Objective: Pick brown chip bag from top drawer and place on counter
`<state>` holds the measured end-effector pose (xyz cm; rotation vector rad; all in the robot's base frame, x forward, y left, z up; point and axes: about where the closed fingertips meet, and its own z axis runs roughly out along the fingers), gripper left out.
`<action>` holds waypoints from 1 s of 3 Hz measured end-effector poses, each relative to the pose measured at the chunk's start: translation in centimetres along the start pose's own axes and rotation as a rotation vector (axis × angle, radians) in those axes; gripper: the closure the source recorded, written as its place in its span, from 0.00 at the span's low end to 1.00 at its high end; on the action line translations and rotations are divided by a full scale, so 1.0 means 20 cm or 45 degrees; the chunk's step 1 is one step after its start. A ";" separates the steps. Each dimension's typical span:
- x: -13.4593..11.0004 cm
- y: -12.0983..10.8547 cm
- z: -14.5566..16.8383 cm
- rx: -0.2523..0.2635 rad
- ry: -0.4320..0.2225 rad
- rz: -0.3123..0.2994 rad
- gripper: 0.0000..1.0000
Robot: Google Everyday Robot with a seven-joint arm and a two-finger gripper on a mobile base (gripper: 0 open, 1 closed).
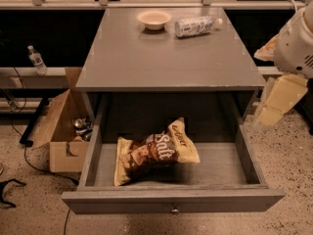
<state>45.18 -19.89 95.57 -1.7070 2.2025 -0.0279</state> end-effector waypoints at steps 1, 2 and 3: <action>0.00 0.00 0.00 0.000 0.000 0.000 0.00; 0.00 0.06 0.12 -0.031 -0.024 -0.035 0.00; -0.03 0.13 0.35 -0.079 -0.047 -0.072 0.00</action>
Offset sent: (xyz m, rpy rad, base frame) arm -0.0077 0.0105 -0.0436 0.0217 0.0289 0.0575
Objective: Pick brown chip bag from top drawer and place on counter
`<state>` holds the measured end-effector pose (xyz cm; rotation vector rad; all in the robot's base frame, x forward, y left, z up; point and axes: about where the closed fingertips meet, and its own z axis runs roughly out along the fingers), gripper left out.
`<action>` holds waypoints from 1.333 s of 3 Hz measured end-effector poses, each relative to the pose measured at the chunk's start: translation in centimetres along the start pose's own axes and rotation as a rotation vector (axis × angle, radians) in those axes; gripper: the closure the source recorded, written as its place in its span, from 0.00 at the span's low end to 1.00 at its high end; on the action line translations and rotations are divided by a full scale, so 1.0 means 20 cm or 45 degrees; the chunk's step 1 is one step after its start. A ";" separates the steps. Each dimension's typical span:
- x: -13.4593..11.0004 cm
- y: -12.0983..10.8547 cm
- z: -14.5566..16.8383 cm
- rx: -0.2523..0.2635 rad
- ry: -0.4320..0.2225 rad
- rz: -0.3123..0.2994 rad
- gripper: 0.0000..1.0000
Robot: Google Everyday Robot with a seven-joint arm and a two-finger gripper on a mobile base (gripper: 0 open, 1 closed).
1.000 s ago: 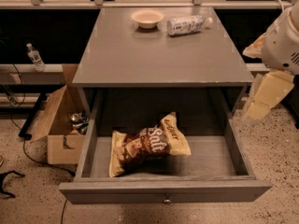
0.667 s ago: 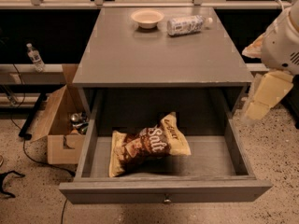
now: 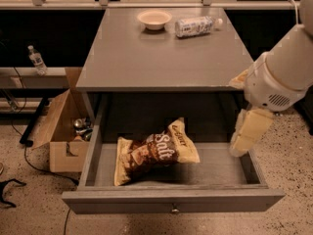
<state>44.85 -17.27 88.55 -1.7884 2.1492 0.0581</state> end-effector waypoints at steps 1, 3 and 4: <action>-0.07 0.04 0.31 -0.068 -0.038 -0.057 0.00; -0.15 0.06 0.62 -0.138 -0.107 -0.082 0.00; -0.19 0.06 0.70 -0.125 -0.106 -0.142 0.00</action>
Offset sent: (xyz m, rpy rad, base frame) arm 0.0375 0.0966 -0.1676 0.1407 0.1136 0.1561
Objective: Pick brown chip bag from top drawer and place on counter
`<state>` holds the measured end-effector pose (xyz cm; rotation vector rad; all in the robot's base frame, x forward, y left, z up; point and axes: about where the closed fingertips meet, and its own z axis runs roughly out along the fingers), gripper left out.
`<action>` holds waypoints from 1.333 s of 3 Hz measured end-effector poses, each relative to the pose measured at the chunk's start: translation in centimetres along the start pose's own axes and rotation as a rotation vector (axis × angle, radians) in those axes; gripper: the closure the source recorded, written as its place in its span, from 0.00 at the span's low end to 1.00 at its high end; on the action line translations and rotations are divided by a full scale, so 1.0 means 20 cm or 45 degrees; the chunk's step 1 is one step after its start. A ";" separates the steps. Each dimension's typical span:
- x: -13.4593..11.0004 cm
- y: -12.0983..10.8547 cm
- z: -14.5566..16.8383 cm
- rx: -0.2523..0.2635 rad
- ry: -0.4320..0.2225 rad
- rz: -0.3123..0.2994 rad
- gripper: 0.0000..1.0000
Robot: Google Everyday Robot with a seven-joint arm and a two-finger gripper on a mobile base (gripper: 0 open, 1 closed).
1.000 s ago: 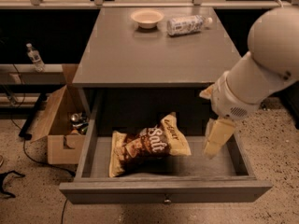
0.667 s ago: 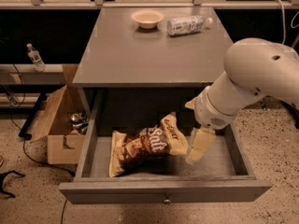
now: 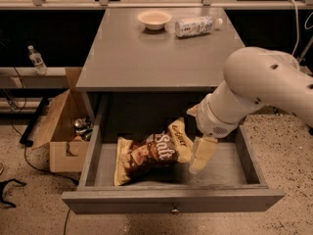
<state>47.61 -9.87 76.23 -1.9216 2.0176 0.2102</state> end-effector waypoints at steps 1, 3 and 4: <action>-0.06 -0.03 0.16 0.001 -0.014 -0.110 0.00; -0.14 -0.13 0.38 0.074 -0.022 -0.199 0.00; -0.14 -0.15 0.48 0.082 0.007 -0.208 0.00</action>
Offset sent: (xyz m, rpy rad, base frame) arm 0.0417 0.0551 -0.0649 0.0064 -0.1220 0.1510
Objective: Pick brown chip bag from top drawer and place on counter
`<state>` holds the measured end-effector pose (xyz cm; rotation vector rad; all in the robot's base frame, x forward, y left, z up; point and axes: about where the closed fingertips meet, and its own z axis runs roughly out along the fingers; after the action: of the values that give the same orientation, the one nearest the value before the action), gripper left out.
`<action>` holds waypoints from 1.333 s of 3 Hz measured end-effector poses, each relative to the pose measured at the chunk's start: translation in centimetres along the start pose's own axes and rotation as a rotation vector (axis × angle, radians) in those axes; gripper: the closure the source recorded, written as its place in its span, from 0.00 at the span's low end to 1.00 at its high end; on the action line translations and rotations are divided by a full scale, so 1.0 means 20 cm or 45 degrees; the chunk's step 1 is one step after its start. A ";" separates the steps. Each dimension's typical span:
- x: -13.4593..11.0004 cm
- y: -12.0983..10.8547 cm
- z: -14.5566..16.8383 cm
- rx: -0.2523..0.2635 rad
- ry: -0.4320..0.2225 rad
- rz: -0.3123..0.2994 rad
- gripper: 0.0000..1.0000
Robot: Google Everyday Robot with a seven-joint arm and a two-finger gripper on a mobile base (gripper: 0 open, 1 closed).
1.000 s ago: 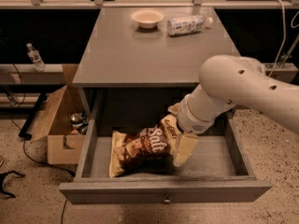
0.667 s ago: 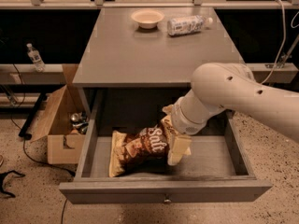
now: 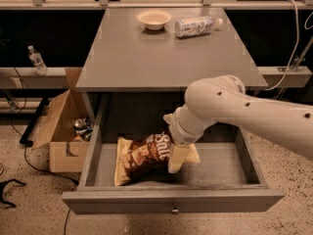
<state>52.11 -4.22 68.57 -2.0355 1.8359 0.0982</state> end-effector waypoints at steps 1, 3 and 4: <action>0.00 0.01 0.10 -0.015 0.033 -0.002 0.00; 0.03 0.02 0.19 -0.048 0.066 0.005 0.40; 0.07 0.01 0.16 -0.049 0.022 0.031 0.63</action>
Offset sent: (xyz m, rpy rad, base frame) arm 0.0030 0.0114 -0.0541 -0.0991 0.0441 -0.0009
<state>52.84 -4.40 65.17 -2.0460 1.8830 0.1240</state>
